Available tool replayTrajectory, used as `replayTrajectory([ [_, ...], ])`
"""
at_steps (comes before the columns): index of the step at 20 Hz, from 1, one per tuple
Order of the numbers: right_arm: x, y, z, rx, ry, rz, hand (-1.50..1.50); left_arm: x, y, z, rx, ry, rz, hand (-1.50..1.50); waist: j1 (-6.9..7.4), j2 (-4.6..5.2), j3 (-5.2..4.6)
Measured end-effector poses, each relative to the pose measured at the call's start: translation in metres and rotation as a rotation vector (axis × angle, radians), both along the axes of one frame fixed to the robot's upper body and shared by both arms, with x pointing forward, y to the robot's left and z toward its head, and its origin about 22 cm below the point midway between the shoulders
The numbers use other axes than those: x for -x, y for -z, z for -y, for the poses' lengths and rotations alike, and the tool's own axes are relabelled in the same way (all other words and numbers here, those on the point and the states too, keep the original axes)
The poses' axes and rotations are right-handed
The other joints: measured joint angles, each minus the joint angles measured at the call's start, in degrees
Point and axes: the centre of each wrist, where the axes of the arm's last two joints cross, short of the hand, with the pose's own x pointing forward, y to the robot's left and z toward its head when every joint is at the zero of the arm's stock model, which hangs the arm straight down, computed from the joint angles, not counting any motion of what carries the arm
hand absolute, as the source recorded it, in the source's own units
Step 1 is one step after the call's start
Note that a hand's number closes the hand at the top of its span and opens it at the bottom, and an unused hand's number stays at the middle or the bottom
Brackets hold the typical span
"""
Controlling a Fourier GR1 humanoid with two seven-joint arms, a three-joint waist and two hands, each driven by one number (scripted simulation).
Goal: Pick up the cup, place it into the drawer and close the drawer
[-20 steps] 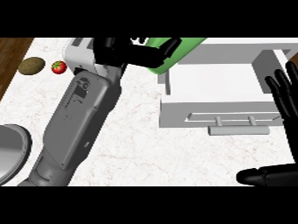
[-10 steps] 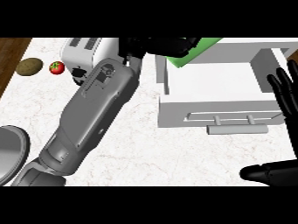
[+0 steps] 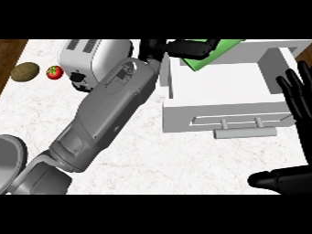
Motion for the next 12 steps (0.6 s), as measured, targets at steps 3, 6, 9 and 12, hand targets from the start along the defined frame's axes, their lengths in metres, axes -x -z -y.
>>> replayTrajectory([
  [3,-0.002,0.0,-0.004,-0.002,-0.008,0.001,-1.5,-0.003,0.008,0.001,-0.039,0.003,-0.012,1.5,-0.48,0.14,0.01],
  [6,-0.005,0.0,-0.007,-0.005,-0.024,0.0,-1.5,-0.005,0.012,0.004,-0.08,-0.012,-0.017,1.5,-1.49,0.4,0.02],
  [9,-0.006,-0.001,-0.008,-0.006,-0.029,-0.001,-1.5,-0.003,0.013,0.008,-0.109,-0.01,-0.02,1.5,-1.8,0.4,0.03],
  [12,-0.008,-0.001,-0.01,-0.004,-0.041,0.012,-1.5,-0.004,0.018,0.009,-0.155,-0.024,-0.03,1.5,-2.47,0.58,0.05],
])
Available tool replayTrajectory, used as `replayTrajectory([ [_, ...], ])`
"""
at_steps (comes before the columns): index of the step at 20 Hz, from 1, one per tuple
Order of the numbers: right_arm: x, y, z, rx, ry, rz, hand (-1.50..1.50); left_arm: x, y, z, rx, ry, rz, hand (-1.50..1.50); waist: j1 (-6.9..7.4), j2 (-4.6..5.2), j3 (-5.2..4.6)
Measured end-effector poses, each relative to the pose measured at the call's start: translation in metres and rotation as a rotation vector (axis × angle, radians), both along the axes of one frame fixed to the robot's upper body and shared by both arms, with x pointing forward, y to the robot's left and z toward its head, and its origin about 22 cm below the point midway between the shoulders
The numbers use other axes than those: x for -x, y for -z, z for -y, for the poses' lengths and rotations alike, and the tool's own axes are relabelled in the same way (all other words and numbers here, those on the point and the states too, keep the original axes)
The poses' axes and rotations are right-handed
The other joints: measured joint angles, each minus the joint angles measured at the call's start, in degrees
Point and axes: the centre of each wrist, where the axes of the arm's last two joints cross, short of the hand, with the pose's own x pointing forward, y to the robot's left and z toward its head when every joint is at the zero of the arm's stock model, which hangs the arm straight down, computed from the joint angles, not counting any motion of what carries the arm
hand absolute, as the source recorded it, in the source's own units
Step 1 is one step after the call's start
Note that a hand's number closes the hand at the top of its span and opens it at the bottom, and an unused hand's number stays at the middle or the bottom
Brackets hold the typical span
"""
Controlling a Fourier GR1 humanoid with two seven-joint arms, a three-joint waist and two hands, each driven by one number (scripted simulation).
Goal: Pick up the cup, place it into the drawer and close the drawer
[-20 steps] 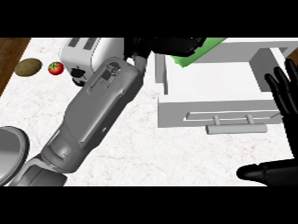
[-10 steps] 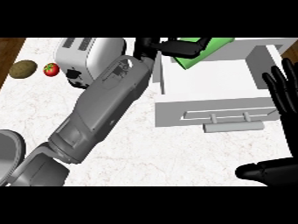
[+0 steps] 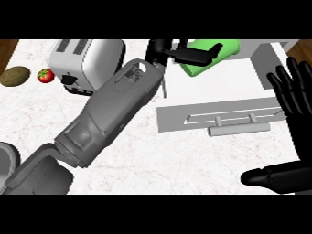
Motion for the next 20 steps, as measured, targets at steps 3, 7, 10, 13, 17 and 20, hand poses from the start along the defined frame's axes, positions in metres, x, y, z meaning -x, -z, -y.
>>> replayTrajectory([
  [3,-0.004,-0.001,0.001,-0.003,-0.011,0.003,-1.5,0.001,0.0,0.004,-0.06,-0.01,0.006,-1.5,-0.56,0.14,0.02],
  [7,-0.004,-0.002,-0.003,-0.007,-0.035,0.007,-1.5,0.002,0.006,0.005,-0.109,-0.027,0.008,-1.5,-1.29,0.32,0.03],
  [10,-0.004,-0.001,-0.002,-0.019,-0.044,0.015,-1.5,0.004,0.009,0.005,-0.088,-0.026,0.009,-1.5,-1.36,0.37,0.02],
  [13,-0.006,-0.004,-0.004,-0.039,-0.058,0.02,-1.5,0.006,0.008,0.007,-0.039,-0.008,0.011,-1.5,-1.28,0.37,0.0],
  [17,-0.004,-0.003,0.003,-0.066,-0.08,0.004,-1.5,0.007,-0.002,0.012,0.052,0.035,0.039,-1.5,-0.24,0.06,-0.03],
  [20,-0.004,-0.005,0.007,-0.073,-0.09,-0.002,-1.5,0.009,-0.01,0.015,0.128,0.061,0.059,-1.5,0.76,-0.21,-0.04],
])
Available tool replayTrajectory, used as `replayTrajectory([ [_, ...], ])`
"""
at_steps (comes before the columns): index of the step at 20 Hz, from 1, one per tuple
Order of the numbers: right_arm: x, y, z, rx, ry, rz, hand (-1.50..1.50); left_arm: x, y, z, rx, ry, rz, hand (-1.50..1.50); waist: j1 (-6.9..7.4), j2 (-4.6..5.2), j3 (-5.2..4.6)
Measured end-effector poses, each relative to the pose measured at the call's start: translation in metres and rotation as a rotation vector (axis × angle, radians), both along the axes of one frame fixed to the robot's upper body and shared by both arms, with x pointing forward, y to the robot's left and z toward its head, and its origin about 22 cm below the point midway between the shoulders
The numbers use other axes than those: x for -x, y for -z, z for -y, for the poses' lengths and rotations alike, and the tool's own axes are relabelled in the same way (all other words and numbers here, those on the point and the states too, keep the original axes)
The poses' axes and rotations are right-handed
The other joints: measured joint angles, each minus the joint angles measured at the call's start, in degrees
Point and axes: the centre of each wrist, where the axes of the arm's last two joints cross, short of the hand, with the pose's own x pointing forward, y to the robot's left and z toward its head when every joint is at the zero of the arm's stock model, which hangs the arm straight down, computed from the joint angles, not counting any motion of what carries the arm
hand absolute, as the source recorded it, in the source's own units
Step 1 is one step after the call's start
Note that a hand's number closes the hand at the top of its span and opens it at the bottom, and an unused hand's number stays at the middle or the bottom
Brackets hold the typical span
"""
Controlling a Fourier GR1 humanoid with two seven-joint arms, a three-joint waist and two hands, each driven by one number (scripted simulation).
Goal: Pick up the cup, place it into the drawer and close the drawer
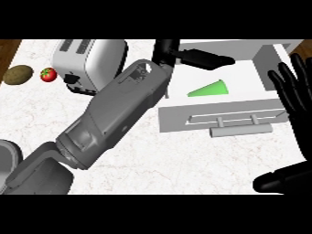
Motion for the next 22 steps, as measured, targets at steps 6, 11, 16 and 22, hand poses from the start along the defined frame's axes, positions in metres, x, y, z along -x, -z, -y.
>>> replayTrajectory([
  [6,0.013,-0.005,0.009,0.033,-0.01,0.003,1.5,0.001,0.0,-0.012,0.114,0.023,-0.023,-1.5,2.91,-0.8,-0.04],
  [11,0.024,-0.005,0.017,0.191,-0.032,0.015,1.5,0.0,-0.001,-0.039,0.181,-0.005,-0.034,-1.5,4.65,-1.29,-0.06],
  [16,0.03,-0.012,0.021,0.325,-0.025,0.01,1.5,0.005,0.006,-0.086,0.227,-0.057,-0.055,-1.5,5.83,-1.58,-0.08],
  [22,0.03,-0.002,0.02,0.447,-0.004,-0.031,1.5,0.033,0.025,-0.142,0.254,-0.097,-0.085,-1.5,6.35,-1.55,-0.06],
])
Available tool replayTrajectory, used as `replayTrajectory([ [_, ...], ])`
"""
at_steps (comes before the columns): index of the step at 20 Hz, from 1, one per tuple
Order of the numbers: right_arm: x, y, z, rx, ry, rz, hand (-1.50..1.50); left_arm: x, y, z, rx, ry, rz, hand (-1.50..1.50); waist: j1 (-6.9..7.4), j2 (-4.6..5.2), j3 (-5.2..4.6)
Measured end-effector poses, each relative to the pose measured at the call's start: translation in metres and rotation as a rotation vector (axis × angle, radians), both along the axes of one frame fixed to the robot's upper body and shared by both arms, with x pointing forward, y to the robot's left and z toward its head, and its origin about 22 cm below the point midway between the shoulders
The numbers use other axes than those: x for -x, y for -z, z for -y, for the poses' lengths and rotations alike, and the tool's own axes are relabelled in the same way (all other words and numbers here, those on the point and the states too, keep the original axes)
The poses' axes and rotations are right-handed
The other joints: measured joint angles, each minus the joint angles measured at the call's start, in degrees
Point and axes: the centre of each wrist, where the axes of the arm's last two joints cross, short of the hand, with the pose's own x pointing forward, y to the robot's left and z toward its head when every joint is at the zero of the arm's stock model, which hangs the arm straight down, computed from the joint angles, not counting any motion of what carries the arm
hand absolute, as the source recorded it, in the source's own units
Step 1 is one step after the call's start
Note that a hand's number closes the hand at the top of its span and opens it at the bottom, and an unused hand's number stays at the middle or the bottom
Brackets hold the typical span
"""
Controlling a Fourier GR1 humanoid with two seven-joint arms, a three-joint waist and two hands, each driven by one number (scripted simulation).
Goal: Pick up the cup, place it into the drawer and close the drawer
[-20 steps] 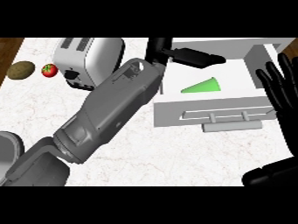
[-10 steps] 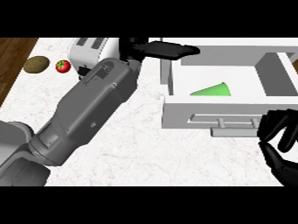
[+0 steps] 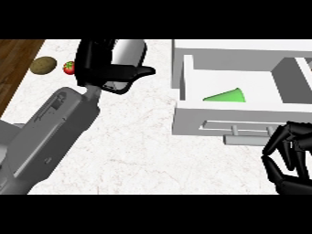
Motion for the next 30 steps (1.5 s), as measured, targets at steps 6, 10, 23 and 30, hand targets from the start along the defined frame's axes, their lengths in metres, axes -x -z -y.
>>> replayTrajectory([
  [6,-0.014,0.017,-0.014,0.105,0.033,-0.008,1.5,0.037,0.019,-0.054,0.018,-0.02,-0.023,-1.5,-0.21,0.28,0.0],
  [10,-0.026,0.022,-0.02,0.29,0.011,0.044,1.5,0.053,0.028,-0.081,0.03,-0.013,-0.028,-1.5,0.13,0.43,0.0],
  [23,-0.07,0.099,-0.047,0.632,0.01,0.07,-1.5,0.107,0.051,-0.159,0.034,-0.041,-0.033,-1.5,-0.81,0.61,0.01],
  [30,-0.11,0.136,-0.057,0.745,0.001,0.032,-1.5,0.115,0.067,-0.179,0.043,-0.043,-0.033,-1.5,-0.99,0.75,0.02],
])
